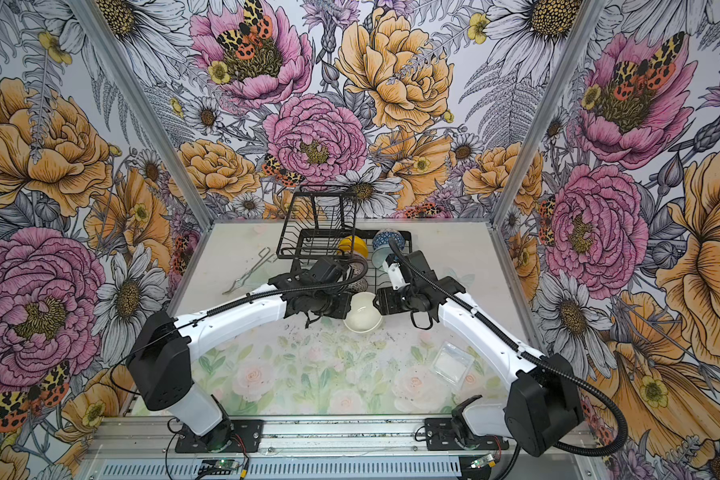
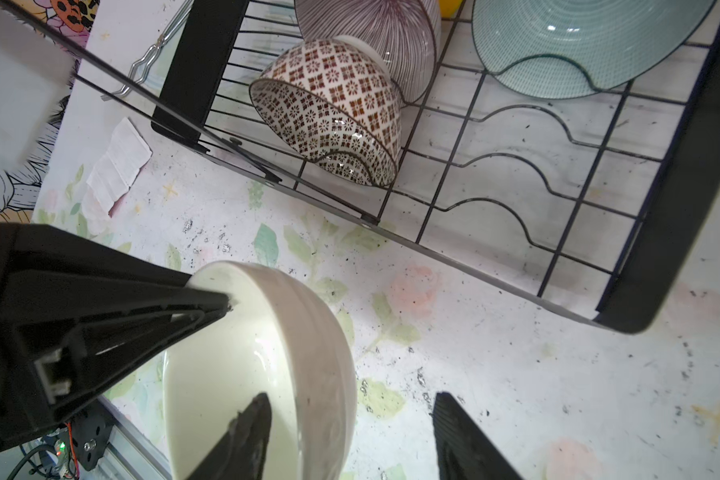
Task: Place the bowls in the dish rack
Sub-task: 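Bring the right gripper to the cream bowl rim held by the left gripper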
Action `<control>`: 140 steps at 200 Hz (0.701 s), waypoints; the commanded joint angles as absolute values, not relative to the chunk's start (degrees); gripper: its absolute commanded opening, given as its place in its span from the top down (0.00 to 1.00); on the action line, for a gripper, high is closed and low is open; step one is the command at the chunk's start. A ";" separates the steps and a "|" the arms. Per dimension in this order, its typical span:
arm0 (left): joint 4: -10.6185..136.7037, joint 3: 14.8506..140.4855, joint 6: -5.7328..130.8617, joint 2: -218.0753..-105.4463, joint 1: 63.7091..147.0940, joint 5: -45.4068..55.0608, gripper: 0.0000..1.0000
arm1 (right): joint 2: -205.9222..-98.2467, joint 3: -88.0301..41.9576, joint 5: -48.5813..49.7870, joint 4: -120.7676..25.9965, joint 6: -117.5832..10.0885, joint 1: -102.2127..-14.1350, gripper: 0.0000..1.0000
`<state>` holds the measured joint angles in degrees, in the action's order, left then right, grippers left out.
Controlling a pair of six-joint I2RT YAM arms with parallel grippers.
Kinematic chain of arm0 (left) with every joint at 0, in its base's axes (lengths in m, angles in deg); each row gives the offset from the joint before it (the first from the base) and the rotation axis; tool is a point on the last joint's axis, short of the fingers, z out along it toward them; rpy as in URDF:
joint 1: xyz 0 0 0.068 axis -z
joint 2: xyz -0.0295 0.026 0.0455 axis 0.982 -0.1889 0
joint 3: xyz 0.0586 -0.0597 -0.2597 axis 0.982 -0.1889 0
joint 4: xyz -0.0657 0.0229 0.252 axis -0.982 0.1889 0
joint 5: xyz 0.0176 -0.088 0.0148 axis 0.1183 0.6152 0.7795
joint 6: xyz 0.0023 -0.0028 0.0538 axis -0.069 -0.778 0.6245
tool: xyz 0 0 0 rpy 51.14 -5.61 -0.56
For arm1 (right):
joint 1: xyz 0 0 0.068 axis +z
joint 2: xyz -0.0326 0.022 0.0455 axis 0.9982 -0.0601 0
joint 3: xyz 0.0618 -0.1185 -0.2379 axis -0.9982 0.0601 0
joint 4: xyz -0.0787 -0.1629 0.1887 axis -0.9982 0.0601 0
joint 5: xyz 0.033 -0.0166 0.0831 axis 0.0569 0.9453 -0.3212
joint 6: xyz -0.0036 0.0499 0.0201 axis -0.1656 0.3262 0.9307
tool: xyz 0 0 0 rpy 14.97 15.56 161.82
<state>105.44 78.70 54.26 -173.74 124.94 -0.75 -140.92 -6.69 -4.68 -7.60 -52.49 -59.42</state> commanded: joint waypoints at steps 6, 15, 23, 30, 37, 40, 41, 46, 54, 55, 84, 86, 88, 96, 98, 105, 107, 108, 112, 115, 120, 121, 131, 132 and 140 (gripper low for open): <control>103.21 80.83 55.18 -172.64 124.30 -1.11 1.00 | -142.17 -8.80 -4.73 -8.21 -51.95 -58.53 0.45; 103.25 80.80 55.21 -172.65 124.40 -1.19 1.00 | -142.50 -8.85 -4.62 -8.21 -51.90 -58.41 0.50; 103.21 80.75 55.25 -172.61 124.30 -1.18 1.00 | -142.77 -8.89 -4.72 -8.21 -51.88 -58.26 0.54; 103.21 80.66 55.23 -172.51 124.28 -1.16 1.00 | -143.01 -8.89 -4.73 -8.22 -51.85 -58.26 0.58; 103.21 80.56 55.26 -172.44 124.29 -1.24 1.00 | -143.13 -8.93 -4.73 -8.22 -51.88 -58.21 0.62; 103.25 80.56 55.22 -172.42 124.29 -1.26 1.00 | -143.16 -8.97 -4.73 -8.22 -51.91 -58.17 0.64; 103.23 80.56 55.15 -172.43 124.29 -1.23 1.00 | -143.14 -8.97 -4.73 -8.22 -51.92 -58.17 0.65; 103.21 80.60 55.24 -172.28 124.24 -1.28 1.00 | -143.22 -8.97 -4.73 -8.22 -51.93 -58.17 0.67; 103.21 80.59 55.24 -172.17 124.23 -1.33 1.00 | -143.33 -8.97 -4.81 -8.22 -51.86 -58.03 0.71; 103.21 80.59 55.25 -172.17 124.26 -1.31 1.00 | -143.36 -8.97 -4.77 -8.22 -51.90 -58.05 0.72; 103.21 80.67 55.30 -172.11 124.28 -1.32 1.00 | -144.03 -9.02 -4.89 -8.22 -51.97 -57.95 0.88; 103.21 80.69 55.32 -172.11 124.24 -1.34 1.00 | -144.03 -8.98 -4.90 -8.22 -52.01 -57.92 0.89; 103.21 80.67 55.34 -172.11 124.25 -1.35 1.00 | -144.05 -8.98 -4.90 -8.22 -51.98 -57.86 0.90; 103.21 80.64 55.34 -172.09 124.27 -1.36 1.00 | -144.15 -8.93 -5.00 -8.22 -51.96 -57.84 0.95; 103.25 80.68 55.33 -172.10 124.26 -1.35 1.00 | -144.24 -8.90 -4.99 -8.22 -51.98 -57.82 0.96; 103.29 80.64 55.29 -172.03 124.27 -1.29 1.00 | -144.27 -8.82 -4.99 -8.22 -51.95 -57.75 0.99; 103.23 80.66 55.34 -171.93 124.28 -1.31 1.00 | -144.29 -8.83 -5.01 -8.22 -51.98 -57.73 0.99; 103.22 80.69 55.34 -171.92 124.28 -1.26 1.00 | -144.28 -8.81 -5.00 -8.22 -51.96 -57.73 1.00; 103.24 80.74 55.35 -171.88 124.27 -1.35 1.00 | -144.28 -8.80 -4.99 -8.28 -52.00 -57.73 1.00; 103.27 80.73 55.35 -171.85 124.28 -1.30 1.00 | -144.33 -8.73 -5.00 -8.23 -51.98 -57.73 1.00; 103.26 80.72 55.37 -171.78 124.29 -1.36 1.00 | -144.40 -8.72 -5.00 -8.22 -51.96 -57.68 1.00; 103.28 80.72 55.36 -171.80 124.29 -1.37 1.00 | -144.37 -8.71 -4.99 -8.22 -51.99 -57.66 1.00; 103.29 80.78 55.44 -171.65 124.26 -1.33 1.00 | -144.48 -8.71 -4.82 -8.22 -52.02 -57.72 1.00; 103.29 80.80 55.44 -171.69 124.27 -1.36 1.00 | -144.46 -8.71 -4.82 -8.22 -51.98 -57.73 1.00; 103.30 80.87 55.40 -171.62 124.29 -1.38 1.00 | -144.53 -8.62 -4.67 -8.22 -52.11 -57.73 1.00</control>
